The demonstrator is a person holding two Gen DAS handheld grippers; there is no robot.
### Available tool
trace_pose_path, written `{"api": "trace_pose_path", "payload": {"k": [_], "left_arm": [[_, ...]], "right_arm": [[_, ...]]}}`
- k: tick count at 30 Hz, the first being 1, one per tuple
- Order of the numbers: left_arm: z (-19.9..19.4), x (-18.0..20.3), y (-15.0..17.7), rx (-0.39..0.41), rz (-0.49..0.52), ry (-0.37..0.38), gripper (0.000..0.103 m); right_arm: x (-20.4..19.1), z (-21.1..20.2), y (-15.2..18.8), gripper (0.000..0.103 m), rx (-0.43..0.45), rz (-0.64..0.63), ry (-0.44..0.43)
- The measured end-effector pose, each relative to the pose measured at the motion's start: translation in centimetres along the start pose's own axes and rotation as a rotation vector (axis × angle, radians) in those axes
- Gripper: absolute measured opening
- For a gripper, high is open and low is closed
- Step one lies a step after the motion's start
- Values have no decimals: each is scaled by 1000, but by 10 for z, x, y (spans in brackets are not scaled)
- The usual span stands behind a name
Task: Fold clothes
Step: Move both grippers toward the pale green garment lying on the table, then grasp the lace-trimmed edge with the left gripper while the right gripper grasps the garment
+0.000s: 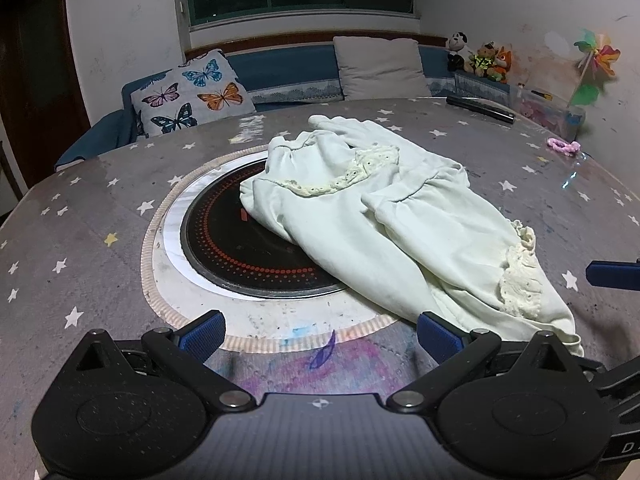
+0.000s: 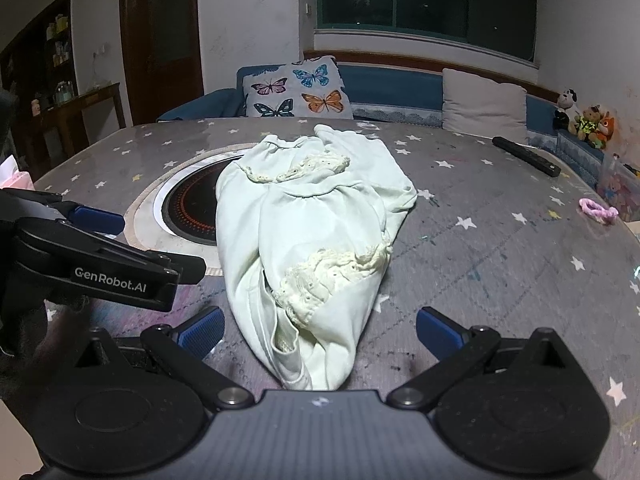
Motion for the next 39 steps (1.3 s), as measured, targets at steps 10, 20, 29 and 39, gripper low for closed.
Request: {"api": "trace_pose_path", "payload": {"k": [10,20,29,39], "left_arm": [[9,-3,-8,-8,1,4,103],[12,-9,-21,0,-13,0,103],[19,-14,-40,9,-19,-3,102],[33,-10,-77,8,-8,33,91]], "right_arm": [[0,13,-10,102,-15,-6,-4],[5,20,-20,98,-22,4,-12],[13,30,-35,91,-21,5,-5],[28,54,-57,71,-41,45,-18]]}}
Point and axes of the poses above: each gripper's, at about its wrist camera, not at the fingertips, and z roughly the way its jaws point, x to its right, y to its underside, the point moved 10 cm from there along z, roughly the way its jaws point, and after that the axes turned 11 degrees about -x, right-handed, at the moved point
